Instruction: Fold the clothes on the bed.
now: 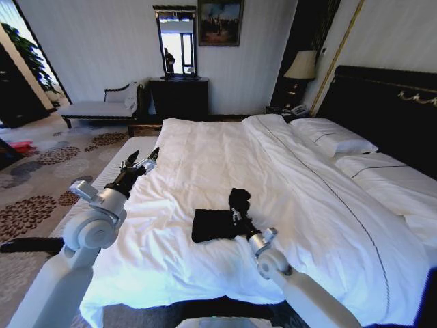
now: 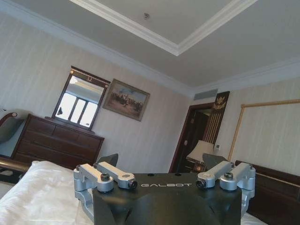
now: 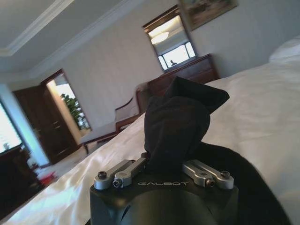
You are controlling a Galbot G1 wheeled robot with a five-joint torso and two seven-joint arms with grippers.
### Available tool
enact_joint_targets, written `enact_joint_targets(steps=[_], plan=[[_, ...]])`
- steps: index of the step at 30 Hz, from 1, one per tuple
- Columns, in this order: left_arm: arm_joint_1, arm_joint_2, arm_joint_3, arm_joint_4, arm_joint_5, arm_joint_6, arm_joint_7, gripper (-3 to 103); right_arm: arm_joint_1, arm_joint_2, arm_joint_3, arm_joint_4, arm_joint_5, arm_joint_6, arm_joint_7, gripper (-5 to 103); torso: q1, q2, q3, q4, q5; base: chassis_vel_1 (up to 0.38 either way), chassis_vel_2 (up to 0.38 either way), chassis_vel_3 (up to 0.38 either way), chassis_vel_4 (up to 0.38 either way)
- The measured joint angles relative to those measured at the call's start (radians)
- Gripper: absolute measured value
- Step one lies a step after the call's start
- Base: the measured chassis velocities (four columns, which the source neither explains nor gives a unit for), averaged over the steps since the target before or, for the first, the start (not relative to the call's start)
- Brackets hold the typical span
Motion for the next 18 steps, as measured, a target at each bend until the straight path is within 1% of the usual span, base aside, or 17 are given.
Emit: enact_joint_targets(steps=[3, 9, 11, 14, 16, 17, 18], plan=[[0.002, 0.000, -0.001, 0.001, 0.001, -0.001, 0.000, 100, 0.026, 0.016, -0.051, -0.043, -0.045, 0.017, -0.018, 7, 0.000, 0.000, 0.000, -0.0001, 0.0001, 0.000, 0.000, 0.000, 0.000], [0.006, 0.001, -0.007, 0.003, 0.002, -0.003, 0.001, 100, 0.050, 0.034, -0.086, -0.078, -0.062, 0.028, -0.028, 7, 0.000, 0.000, 0.000, -0.0001, 0.0002, 0.000, 0.000, 0.000, 0.000], [0.010, 0.003, -0.014, 0.002, 0.003, -0.004, 0.002, 100, 0.062, 0.046, -0.104, -0.101, -0.086, 0.036, -0.030, 7, 0.000, 0.000, 0.000, -0.0001, 0.0002, 0.000, 0.000, 0.000, 0.000], [0.011, 0.003, -0.015, 0.001, 0.003, -0.004, 0.002, 100, 0.058, 0.043, -0.108, -0.101, -0.095, 0.038, -0.029, 7, 0.000, 0.000, 0.000, 0.0000, 0.0002, 0.000, 0.000, 0.000, 0.000], [0.013, 0.003, -0.015, -0.003, 0.005, -0.004, 0.002, 100, 0.047, 0.032, -0.113, -0.099, -0.134, 0.046, -0.028, 7, 0.000, 0.000, 0.000, 0.0000, 0.0002, 0.000, 0.000, 0.000, 0.000], [0.014, 0.002, -0.015, -0.004, 0.005, -0.004, 0.002, 100, 0.041, 0.027, -0.114, -0.096, -0.146, 0.051, -0.031, 3, 0.000, 0.000, 0.000, 0.0000, 0.0003, 0.000, 0.000, 0.000, 0.000], [0.014, 0.002, -0.015, -0.004, 0.005, -0.004, 0.002, 100, 0.041, 0.027, -0.114, -0.096, -0.146, 0.051, -0.031, 3, 0.000, 0.000, 0.000, 0.0000, 0.0003, 0.000, 0.000, 0.000, 0.000]])
